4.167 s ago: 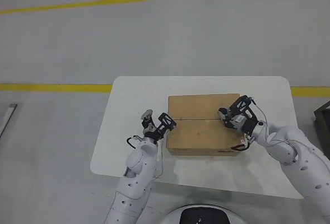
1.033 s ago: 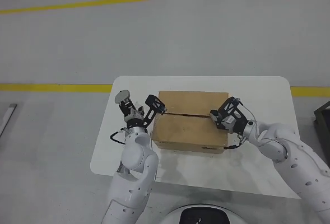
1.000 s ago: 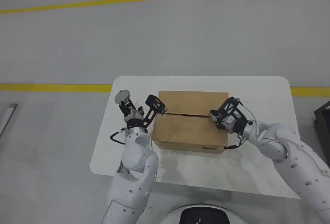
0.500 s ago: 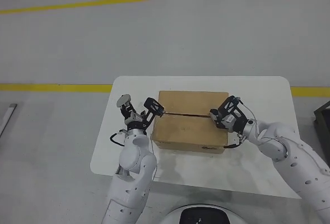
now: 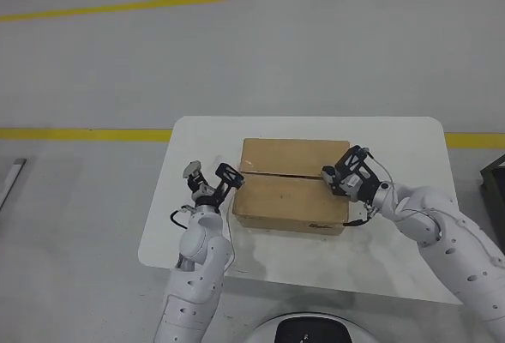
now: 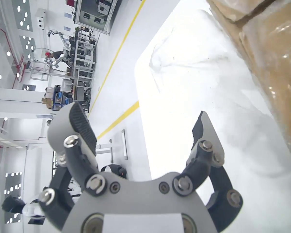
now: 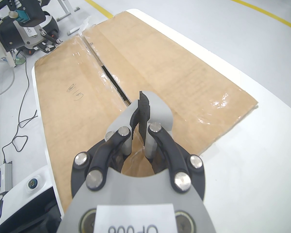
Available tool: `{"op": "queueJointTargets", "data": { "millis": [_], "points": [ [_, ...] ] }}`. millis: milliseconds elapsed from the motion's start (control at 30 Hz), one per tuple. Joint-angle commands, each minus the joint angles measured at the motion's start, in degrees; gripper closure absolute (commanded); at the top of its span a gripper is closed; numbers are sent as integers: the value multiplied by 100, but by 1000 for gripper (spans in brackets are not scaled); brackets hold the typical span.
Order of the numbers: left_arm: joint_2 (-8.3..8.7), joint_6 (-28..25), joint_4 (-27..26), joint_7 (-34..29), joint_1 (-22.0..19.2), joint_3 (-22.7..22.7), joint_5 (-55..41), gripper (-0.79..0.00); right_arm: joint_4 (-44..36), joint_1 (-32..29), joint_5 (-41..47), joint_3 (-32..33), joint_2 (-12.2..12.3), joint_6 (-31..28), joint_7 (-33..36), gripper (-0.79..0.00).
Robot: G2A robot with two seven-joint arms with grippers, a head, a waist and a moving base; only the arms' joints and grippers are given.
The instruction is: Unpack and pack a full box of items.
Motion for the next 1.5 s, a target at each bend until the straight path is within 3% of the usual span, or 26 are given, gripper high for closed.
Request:
{"op": "queueJointTargets", "data": {
  "millis": [0,333,367,400,433,467,533,567,600,1033,1233,1467],
  "points": [
    [-16,14,232,42,-162,11,-100,-785,3,-8,0,9,0,3,-1,0],
    [-63,-51,1289,380,-909,86,-272,-785,4,-18,5,37,0,-10,12,0],
    [-65,-42,1365,425,-952,97,-269,-736,3,-19,4,39,-1,-7,12,0],
    [-66,-21,1424,463,-992,113,-239,-594,3,-21,14,41,-1,-11,8,0],
    [-69,4,1483,492,-1024,126,-220,-526,4,-20,16,45,-1,-14,10,0],
    [-72,28,1536,513,-1054,135,-221,-391,6,-19,19,51,-1,-11,10,0],
    [-77,117,1670,542,-1112,159,-166,-237,4,-19,22,59,-1,-11,15,0],
    [-82,154,1736,568,-1139,169,-177,-80,2,-19,25,64,-1,-4,16,0],
    [-87,192,1797,587,-1168,176,-189,0,-2,-19,27,69,-1,-2,21,0],
    [-131,673,2130,743,-1371,285,-106,0,-60,-53,50,130,4,38,84,0],
    [-108,857,1758,698,-1173,256,109,0,-85,-51,71,105,-4,61,110,0],
    [-60,802,969,427,-748,259,651,-25,-83,-41,63,65,-17,78,108,0]
  ]
}}
